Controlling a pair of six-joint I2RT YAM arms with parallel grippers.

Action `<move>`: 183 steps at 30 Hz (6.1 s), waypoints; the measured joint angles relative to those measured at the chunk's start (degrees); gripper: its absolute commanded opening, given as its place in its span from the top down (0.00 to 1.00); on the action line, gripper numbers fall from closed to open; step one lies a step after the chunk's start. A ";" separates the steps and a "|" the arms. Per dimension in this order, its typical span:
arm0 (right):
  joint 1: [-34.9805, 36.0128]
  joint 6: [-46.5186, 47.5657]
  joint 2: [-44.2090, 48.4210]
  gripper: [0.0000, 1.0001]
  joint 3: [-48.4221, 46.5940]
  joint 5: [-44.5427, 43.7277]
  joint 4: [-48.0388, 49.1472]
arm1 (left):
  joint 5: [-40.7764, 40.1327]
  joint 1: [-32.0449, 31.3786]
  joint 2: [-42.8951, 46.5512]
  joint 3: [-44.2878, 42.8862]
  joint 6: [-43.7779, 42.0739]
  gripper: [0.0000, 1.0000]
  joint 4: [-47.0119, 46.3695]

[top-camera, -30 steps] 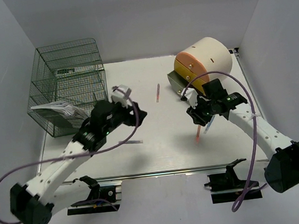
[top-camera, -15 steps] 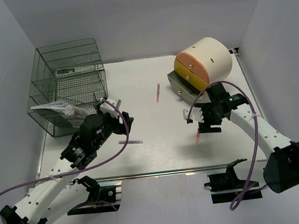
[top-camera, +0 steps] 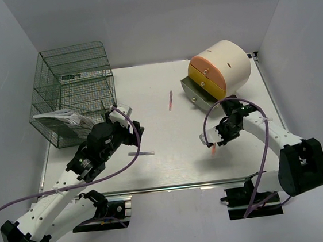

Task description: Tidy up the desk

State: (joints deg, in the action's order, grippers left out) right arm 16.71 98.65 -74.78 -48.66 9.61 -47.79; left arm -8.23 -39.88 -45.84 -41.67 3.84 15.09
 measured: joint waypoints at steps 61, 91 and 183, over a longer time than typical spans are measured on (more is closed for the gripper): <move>-7.39 -13.38 -2.14 1.00 -12.87 10.34 -2.34 | -3.37 0.00 -3.45 0.85 -0.39 0.16 0.39; 4.20 -69.99 -16.52 0.92 -19.39 -13.44 37.86 | -2.51 0.00 -9.79 0.94 2.78 0.14 -0.13; -3.98 -91.10 24.35 0.91 4.66 24.39 49.31 | 7.69 -1.51 -34.36 -12.35 64.85 1.00 15.26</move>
State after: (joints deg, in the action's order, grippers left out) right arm 12.73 7.55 -50.43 -44.01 34.00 1.52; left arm -0.54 -41.39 -80.20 -54.02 68.69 30.35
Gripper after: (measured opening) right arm 0.120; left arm 0.232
